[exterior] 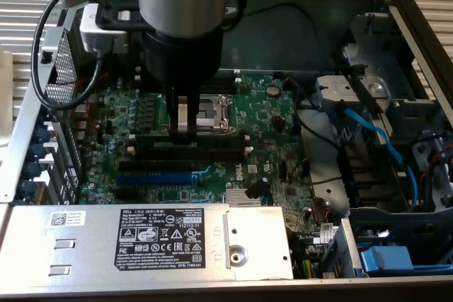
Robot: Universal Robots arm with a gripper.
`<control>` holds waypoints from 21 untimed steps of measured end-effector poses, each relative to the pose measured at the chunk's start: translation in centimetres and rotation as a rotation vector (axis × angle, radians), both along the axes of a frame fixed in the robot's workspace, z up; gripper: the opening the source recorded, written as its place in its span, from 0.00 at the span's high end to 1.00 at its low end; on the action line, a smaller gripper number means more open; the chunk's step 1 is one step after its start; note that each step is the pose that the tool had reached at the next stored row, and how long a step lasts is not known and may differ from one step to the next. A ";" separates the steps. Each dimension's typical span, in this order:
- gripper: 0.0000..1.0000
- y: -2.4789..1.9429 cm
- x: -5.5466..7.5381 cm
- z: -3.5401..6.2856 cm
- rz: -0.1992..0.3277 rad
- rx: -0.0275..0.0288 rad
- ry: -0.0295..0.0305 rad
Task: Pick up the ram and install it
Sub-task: 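Insert the ram into the slot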
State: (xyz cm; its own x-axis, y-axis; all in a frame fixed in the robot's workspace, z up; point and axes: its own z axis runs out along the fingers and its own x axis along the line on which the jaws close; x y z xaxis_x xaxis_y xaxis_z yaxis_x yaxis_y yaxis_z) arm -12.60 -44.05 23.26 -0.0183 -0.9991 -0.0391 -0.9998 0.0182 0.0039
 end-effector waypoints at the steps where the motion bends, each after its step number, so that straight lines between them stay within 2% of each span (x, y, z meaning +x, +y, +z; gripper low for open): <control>1: 0.88 0.00 0.0 -0.01 0.000 0.0000 0.0000; 21: 0.88 -0.01 0.0 -0.10 0.000 0.0002 -0.0001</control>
